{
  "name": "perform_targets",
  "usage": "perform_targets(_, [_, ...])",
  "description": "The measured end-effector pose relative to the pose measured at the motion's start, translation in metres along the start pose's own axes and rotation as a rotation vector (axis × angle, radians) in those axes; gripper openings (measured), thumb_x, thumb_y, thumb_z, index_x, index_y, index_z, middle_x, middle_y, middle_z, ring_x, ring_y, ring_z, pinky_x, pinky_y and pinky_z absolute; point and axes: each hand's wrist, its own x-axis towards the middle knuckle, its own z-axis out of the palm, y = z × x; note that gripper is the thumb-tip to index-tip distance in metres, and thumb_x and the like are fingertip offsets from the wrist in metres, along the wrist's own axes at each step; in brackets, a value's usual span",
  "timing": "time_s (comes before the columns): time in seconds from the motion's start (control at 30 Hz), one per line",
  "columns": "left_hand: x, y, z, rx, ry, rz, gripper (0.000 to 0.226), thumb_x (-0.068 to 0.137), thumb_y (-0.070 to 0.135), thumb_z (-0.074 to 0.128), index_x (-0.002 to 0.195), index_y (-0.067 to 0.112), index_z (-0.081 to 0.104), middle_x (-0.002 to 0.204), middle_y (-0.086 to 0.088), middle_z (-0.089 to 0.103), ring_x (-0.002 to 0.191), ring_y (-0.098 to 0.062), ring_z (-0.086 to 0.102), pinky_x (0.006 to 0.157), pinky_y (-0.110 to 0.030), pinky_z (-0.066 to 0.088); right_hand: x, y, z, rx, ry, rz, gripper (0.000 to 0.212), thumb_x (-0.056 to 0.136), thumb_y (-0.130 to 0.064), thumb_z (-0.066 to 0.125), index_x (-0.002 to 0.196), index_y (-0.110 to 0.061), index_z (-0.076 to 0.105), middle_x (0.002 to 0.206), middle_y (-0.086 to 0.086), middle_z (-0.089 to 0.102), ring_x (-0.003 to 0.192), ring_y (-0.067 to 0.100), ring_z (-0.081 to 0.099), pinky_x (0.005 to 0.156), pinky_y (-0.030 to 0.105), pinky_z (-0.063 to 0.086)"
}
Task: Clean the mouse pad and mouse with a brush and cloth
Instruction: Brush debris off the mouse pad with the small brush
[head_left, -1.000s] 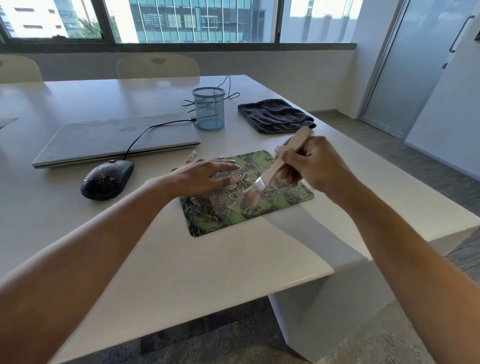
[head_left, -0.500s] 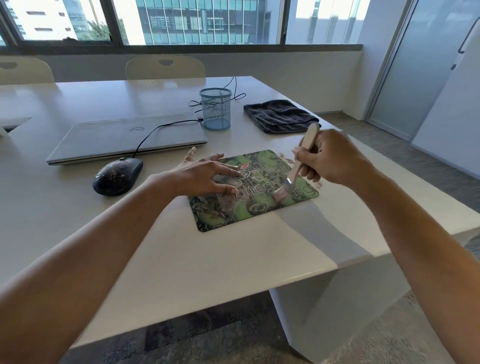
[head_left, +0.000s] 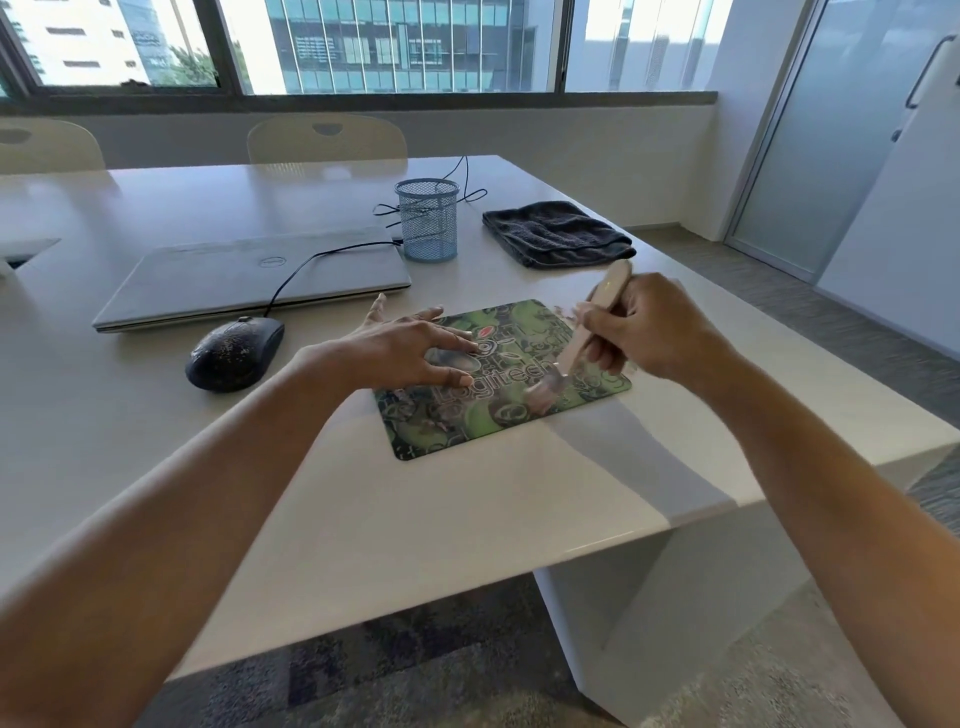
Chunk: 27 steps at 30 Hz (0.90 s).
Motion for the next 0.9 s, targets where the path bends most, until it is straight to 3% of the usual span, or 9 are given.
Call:
perform_targets(0.17, [-0.002, 0.001, 0.000, 0.027, 0.015, -0.015, 0.057, 0.080, 0.064, 0.044, 0.134, 0.046, 0.039, 0.148, 0.022, 0.031, 0.144, -0.007, 0.005, 0.108, -0.062, -0.012, 0.007, 0.016, -0.022, -0.066, 0.040, 0.058, 0.034, 0.091, -0.019, 0.058, 0.058, -0.010, 0.062, 0.053, 0.004, 0.066, 0.036, 0.007, 0.057, 0.041, 0.012, 0.044])
perform_targets(0.27, [-0.008, 0.001, 0.004, 0.053, 0.074, -0.002, 0.064, 0.080, 0.065, 0.041, 0.139, 0.041, 0.032, 0.151, 0.018, 0.026, 0.144, -0.009, 0.007, 0.108, -0.062, -0.010, 0.010, 0.015, -0.020, -0.098, 0.041, 0.030, 0.033, 0.090, -0.020, 0.058, 0.059, -0.012, 0.062, 0.048, 0.000, 0.065, 0.037, 0.006, 0.057, 0.039, 0.011, 0.043])
perform_targets(0.4, [-0.031, -0.019, 0.007, -0.092, 0.191, -0.147, 0.101, 0.065, 0.088, 0.027, 0.147, 0.031, 0.014, 0.156, 0.009, 0.011, 0.144, -0.008, 0.004, 0.110, -0.057, -0.012, 0.012, 0.013, -0.020, -0.121, 0.021, 0.000, 0.028, 0.090, -0.020, 0.059, 0.063, -0.014, 0.062, 0.050, 0.000, 0.065, 0.038, 0.006, 0.058, 0.040, 0.012, 0.044])
perform_targets(0.47, [-0.048, -0.036, 0.008, -0.074, 0.183, -0.218, 0.128, 0.043, 0.099, 0.019, 0.148, 0.027, 0.005, 0.156, 0.010, 0.003, 0.143, -0.008, 0.000, 0.111, -0.053, -0.011, 0.013, 0.014, -0.020, -0.120, 0.015, -0.011, 0.028, 0.090, -0.020, 0.058, 0.064, -0.014, 0.062, 0.051, 0.001, 0.065, 0.038, 0.006, 0.058, 0.040, 0.011, 0.044])
perform_targets(0.53, [-0.065, -0.048, 0.009, -0.091, 0.151, -0.258, 0.139, 0.035, 0.100, 0.022, 0.149, 0.023, 0.000, 0.157, 0.007, 0.000, 0.143, -0.006, -0.002, 0.114, -0.047, -0.010, 0.014, 0.014, -0.019, -0.119, 0.015, -0.016, 0.028, 0.090, -0.020, 0.058, 0.064, -0.014, 0.062, 0.051, 0.001, 0.065, 0.038, 0.006, 0.058, 0.040, 0.011, 0.043])
perform_targets(0.6, [-0.073, -0.053, 0.011, -0.137, 0.149, -0.273, 0.135, 0.041, 0.096, 0.027, 0.149, 0.020, 0.000, 0.157, 0.003, 0.000, 0.143, -0.006, -0.002, 0.117, -0.039, -0.009, 0.015, 0.013, -0.019, -0.125, 0.010, -0.022, 0.027, 0.090, -0.020, 0.059, 0.064, -0.014, 0.062, 0.048, 0.000, 0.065, 0.038, 0.006, 0.058, 0.039, 0.011, 0.043])
perform_targets(0.73, [-0.072, -0.051, 0.015, -0.135, 0.157, -0.321, 0.099, 0.077, 0.078, 0.029, 0.149, 0.014, 0.006, 0.157, -0.002, 0.005, 0.144, -0.010, 0.000, 0.118, -0.033, -0.003, 0.017, 0.012, -0.018, -0.134, -0.010, -0.042, 0.028, 0.090, -0.020, 0.058, 0.064, -0.012, 0.062, 0.048, -0.003, 0.066, 0.038, 0.006, 0.058, 0.039, 0.011, 0.042])
perform_targets(0.9, [-0.067, -0.053, 0.018, -0.087, 0.099, -0.331, 0.083, 0.083, 0.064, 0.021, 0.148, 0.014, 0.012, 0.157, -0.001, 0.007, 0.144, -0.010, 0.001, 0.119, -0.036, 0.001, 0.017, 0.011, -0.019, -0.111, -0.008, -0.048, 0.027, 0.090, -0.020, 0.058, 0.065, -0.012, 0.062, 0.047, 0.000, 0.065, 0.038, 0.008, 0.059, 0.040, 0.012, 0.043])
